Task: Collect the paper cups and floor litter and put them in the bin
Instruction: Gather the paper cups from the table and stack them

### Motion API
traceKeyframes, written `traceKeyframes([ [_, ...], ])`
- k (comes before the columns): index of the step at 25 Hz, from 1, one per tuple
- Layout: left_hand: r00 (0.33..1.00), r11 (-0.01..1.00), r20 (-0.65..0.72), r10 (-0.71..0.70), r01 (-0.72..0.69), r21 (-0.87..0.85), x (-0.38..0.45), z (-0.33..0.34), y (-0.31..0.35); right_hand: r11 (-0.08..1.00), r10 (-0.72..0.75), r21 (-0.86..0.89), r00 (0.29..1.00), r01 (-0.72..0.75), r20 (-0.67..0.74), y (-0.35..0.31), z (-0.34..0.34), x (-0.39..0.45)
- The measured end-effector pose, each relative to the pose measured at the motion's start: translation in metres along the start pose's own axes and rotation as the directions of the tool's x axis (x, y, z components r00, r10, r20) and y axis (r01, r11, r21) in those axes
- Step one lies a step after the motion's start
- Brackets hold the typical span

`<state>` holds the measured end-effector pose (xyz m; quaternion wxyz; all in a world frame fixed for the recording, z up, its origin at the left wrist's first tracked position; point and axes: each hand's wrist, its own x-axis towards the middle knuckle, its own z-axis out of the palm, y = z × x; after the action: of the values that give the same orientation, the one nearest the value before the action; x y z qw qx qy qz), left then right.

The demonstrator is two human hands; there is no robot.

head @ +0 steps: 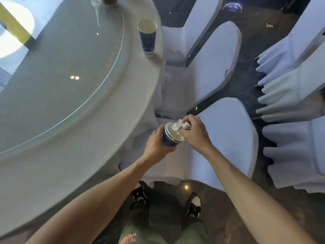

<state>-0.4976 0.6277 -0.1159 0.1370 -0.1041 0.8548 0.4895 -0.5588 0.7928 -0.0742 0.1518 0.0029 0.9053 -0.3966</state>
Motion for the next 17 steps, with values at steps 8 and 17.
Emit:
traceKeyframes([
  [8,0.966,0.988,-0.217,0.138,-0.15,-0.039,-0.051,0.072,0.101,0.942,-0.301,-0.089,0.933,0.323,0.197,0.018,-0.13,-0.066],
  [17,0.925,0.975,-0.362,0.112,-0.172,-0.137,-0.046,0.11,0.168,0.875,-0.38,-0.16,0.853,0.457,0.357,0.037,-0.199,-0.061],
])
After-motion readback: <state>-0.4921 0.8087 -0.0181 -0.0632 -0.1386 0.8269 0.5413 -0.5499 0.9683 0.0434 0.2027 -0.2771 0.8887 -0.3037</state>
